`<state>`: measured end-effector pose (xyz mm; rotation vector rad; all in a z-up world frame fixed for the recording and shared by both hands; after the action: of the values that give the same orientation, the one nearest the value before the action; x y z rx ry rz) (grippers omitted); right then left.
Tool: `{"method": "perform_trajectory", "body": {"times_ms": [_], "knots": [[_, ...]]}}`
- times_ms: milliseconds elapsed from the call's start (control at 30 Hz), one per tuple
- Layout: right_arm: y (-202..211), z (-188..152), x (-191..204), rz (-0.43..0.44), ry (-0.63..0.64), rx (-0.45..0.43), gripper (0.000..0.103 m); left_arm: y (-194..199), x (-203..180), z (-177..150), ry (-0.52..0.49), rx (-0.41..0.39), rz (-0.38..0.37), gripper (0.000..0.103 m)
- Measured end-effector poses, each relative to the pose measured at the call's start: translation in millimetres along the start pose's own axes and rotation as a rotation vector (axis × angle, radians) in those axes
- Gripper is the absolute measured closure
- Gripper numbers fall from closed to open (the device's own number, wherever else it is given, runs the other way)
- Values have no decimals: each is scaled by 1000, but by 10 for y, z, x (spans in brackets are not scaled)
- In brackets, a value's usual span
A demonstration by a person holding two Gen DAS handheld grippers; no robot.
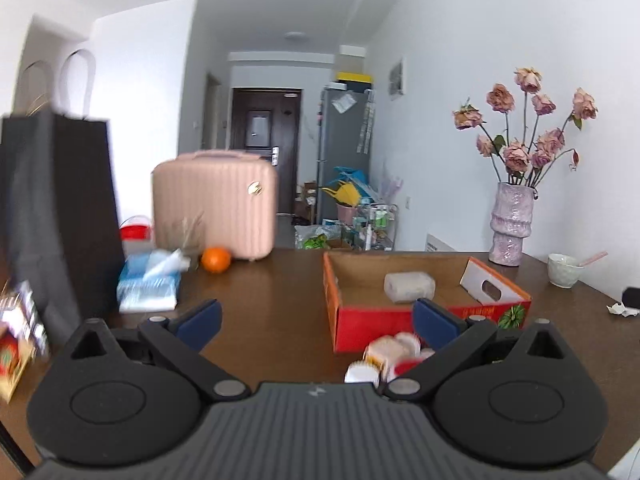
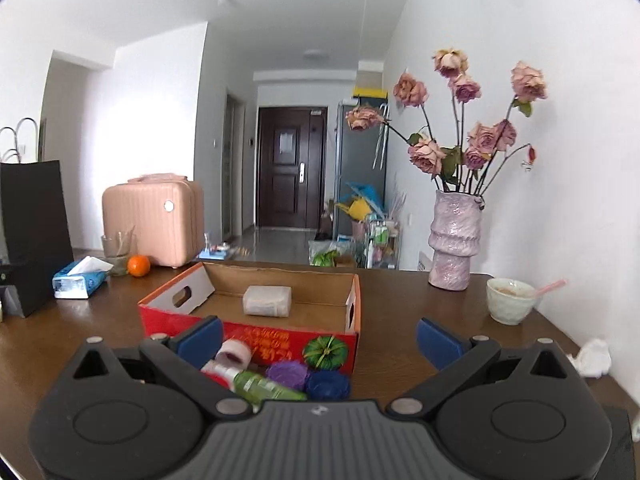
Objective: Organize rigid objects
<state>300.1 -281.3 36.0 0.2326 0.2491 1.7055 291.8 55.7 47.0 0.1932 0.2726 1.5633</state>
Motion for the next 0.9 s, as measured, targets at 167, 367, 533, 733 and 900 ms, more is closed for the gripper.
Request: {"method": "perform_trajectory", "body": {"times_ms": [167, 367, 533, 733, 900], "knots": [[209, -389, 109, -2, 9, 17, 0, 301, 108, -343, -8, -9, 101, 0], [347, -727, 158, -5, -27, 58, 0, 515, 24, -630, -17, 30, 69, 0], [474, -884, 290, 2, -14, 77, 0, 661, -117, -754, -82, 20, 40, 0], [570, -928, 275, 2, -18, 54, 0, 637, -104, -744, -108, 42, 82, 0], [516, -915, 194, 6, -15, 62, 0, 570, -209, -790, -96, 57, 51, 0]]}}
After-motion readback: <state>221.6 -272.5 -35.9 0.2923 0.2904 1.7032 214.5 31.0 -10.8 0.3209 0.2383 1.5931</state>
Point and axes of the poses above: each gripper's, at about its wrist camera, not at the fingertips, and y roughly against the way its jaws point, x to its left, z to its top, the point moved 7 cm from there along -y, roughly the way its jaws point, and after that the axes turned 2 degrees about x, right-handed, at the moved point
